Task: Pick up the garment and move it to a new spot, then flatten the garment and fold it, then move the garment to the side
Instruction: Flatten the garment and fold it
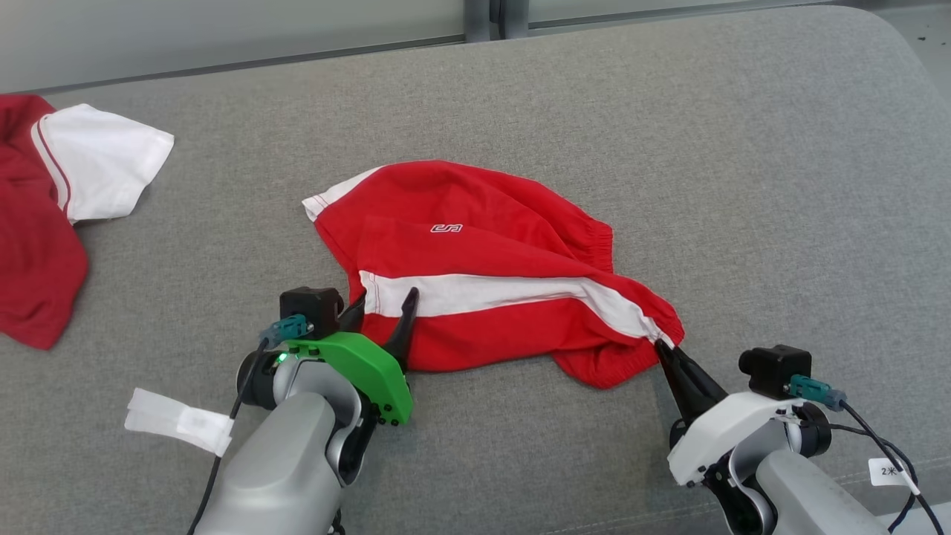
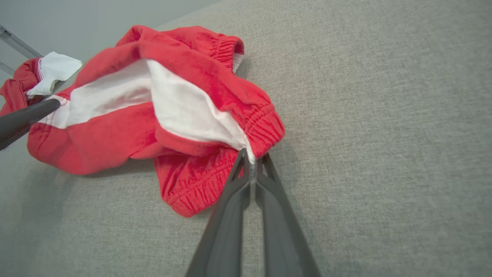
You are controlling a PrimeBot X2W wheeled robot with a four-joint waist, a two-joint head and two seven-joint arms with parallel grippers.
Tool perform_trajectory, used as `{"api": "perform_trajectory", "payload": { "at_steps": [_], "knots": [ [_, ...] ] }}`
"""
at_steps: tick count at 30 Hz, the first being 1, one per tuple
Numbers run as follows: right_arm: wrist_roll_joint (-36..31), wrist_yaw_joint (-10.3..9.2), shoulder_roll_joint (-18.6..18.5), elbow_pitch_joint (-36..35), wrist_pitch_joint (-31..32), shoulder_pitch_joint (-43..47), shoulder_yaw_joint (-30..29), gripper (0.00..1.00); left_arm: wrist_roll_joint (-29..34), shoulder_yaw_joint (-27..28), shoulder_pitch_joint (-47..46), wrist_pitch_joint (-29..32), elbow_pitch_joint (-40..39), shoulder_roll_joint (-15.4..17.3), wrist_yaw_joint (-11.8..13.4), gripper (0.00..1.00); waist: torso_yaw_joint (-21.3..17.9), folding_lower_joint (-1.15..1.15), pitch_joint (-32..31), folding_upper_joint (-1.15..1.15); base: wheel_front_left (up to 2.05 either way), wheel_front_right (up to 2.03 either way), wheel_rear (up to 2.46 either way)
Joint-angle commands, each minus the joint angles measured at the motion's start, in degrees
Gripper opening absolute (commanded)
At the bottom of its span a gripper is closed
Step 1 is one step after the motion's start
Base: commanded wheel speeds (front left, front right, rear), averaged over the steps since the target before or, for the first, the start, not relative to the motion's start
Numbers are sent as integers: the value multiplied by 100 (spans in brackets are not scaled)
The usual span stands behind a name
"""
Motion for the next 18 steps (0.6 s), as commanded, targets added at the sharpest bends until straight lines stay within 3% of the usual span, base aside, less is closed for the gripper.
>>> {"api": "perform_trajectory", "payload": {
  "at_steps": [1, 3, 5, 6, 7, 8, 18],
  "knots": [
    [22, 2, -5, 13, -35, -43, 22, 0, -70, 33, -115, -16, 71, 12, 45, 75, -33, 0, 29, 1, 0, 0, 0],
    [22, 2, 2, 10, -37, -86, 42, 0, -117, 49, -185, -19, 165, 11, 77, 47, -65, 0, 58, 1, 0, 0, 0],
    [16, 2, -2, -13, -38, -131, 40, 0, -173, 61, -244, 2, 268, 11, 84, 30, -93, 0, 81, 1, 0, 0, 0],
    [9, 2, -6, -26, -39, -141, 40, 0, -193, 64, -273, 8, 316, 11, 85, 15, -107, 0, 91, 1, 0, 0, 0],
    [9, 2, -6, -26, -39, -141, 40, 0, -193, 64, -273, 8, 316, 11, 85, 15, -107, 0, 91, 1, 0, 0, 0],
    [2, 2, -11, -40, -38, -144, 39, 0, -205, 58, -301, 8, 355, 12, 83, 0, -120, 0, 101, 1, 0, 0, 0],
    [-57, 2, -144, -367, -39, -112, -166, 0, -541, 297, -352, -189, 286, 36, -11, 0, -116, 0, 53, 1, 0, 0, 0]
  ]
}}
